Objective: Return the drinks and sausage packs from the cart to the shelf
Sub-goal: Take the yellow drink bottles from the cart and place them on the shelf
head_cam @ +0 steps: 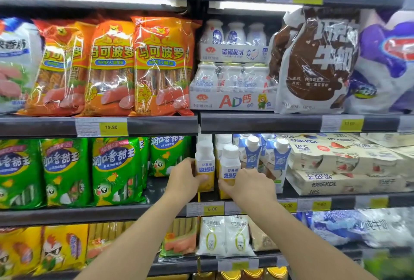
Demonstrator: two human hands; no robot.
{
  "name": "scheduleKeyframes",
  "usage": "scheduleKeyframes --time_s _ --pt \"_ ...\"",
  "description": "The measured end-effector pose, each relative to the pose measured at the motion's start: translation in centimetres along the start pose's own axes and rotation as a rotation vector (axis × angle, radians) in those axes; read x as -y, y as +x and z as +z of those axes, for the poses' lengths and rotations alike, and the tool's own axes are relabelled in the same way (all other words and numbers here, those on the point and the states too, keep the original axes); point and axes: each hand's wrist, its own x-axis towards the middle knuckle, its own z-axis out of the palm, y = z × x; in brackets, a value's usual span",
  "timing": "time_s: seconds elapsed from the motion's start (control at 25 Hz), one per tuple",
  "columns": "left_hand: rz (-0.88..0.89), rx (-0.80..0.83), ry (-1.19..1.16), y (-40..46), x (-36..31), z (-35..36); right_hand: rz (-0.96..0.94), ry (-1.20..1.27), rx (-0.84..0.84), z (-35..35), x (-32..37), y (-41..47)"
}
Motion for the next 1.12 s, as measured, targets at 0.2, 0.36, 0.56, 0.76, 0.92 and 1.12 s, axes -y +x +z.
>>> scheduleKeyframes --time_s 0.2,0.36,0.56,0.76,0.92,1.12 --pt "0.0 0.004 0.017 0.1 0.0 0.2 0.005 -0.004 0.013 0.2 0.1 0.4" --pt "-0.021 0.014 0.003 -0.1 -0.2 0.2 -0.002 -0.015 0.029 0.3 0.0 0.3" --pt "-0.112 -0.057 0.038 -3.5 -0.3 0.2 -0.098 0.008 -0.029 -0.9 -2.3 -1.9" --pt "0.412 -0.021 0.179 -7.8 -5.8 0.7 -0.036 -0.027 -0.167 -2.9 -9.0 -3.6" --pt "0.767 0.436 0.448 -8.1 -13.3 7.1 0.162 -0.142 -0.205 -3.5 -18.5 -5.0" --pt "0.865 0.72 0.797 -8.5 -18.9 18.9 0.313 -0.216 -0.034 -2.7 -31.6 -10.5"
